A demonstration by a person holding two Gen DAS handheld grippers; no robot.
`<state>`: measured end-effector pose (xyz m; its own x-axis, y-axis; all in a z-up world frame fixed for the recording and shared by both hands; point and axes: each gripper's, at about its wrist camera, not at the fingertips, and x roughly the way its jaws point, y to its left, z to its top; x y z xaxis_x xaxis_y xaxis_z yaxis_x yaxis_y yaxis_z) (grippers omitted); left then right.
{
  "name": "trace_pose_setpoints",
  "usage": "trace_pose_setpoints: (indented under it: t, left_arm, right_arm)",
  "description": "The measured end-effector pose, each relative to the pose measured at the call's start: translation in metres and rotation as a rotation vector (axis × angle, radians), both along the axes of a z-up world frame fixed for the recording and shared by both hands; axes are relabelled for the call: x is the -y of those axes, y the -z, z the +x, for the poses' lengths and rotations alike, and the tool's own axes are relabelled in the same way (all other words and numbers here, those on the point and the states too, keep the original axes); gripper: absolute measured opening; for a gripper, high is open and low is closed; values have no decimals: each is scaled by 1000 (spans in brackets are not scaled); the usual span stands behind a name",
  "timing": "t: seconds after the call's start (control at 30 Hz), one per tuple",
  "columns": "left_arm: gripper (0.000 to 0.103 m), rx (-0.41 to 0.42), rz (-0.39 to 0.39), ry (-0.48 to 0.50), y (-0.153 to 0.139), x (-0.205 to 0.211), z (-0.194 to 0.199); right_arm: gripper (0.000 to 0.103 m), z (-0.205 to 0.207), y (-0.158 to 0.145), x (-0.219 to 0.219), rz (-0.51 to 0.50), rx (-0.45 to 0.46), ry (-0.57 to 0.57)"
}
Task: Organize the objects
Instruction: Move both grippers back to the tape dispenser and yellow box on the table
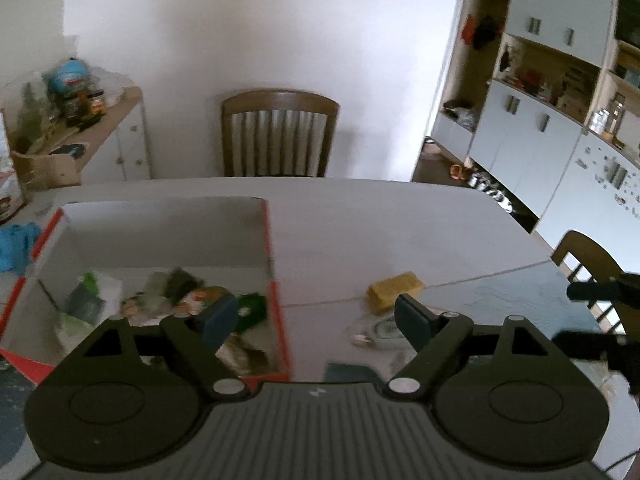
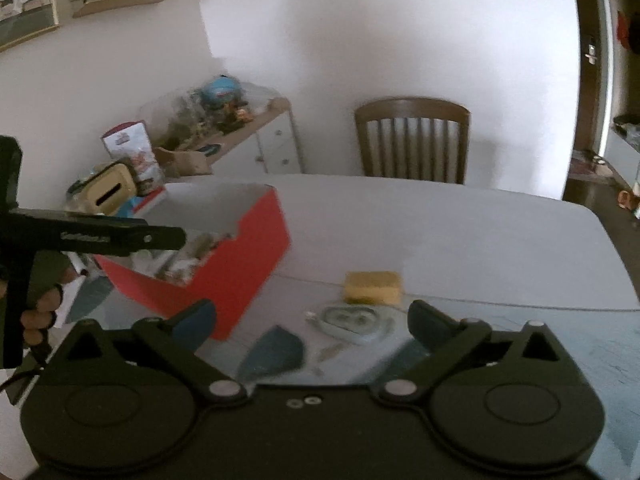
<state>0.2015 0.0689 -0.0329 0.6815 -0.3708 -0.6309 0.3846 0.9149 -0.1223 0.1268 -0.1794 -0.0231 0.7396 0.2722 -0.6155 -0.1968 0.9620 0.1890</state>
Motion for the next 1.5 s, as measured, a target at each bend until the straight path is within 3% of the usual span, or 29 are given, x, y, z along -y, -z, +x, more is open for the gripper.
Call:
trace_pose_setpoints:
  t: [0.43,0.87,1.07,1.33,1.5]
  left_arm:
    - [86,-20,31,67,41,72,-15]
    - [86,-93,81,-67,101,122,8]
    - [86,-118,124,-202,115,146,18]
    - [86,-46,207,-262,116,185,29]
    - [86,-50,247,-276,122,197,44]
  right_arm:
    - [102,9,15,62,-44,-35,58]
    - [102,73,47,82,-54,-90,43]
    - [102,103,58,82,-85,-103,-14]
    - [101,138,66,82,-111,-108,-102]
    - [101,161,74,85,-105,-138,-137]
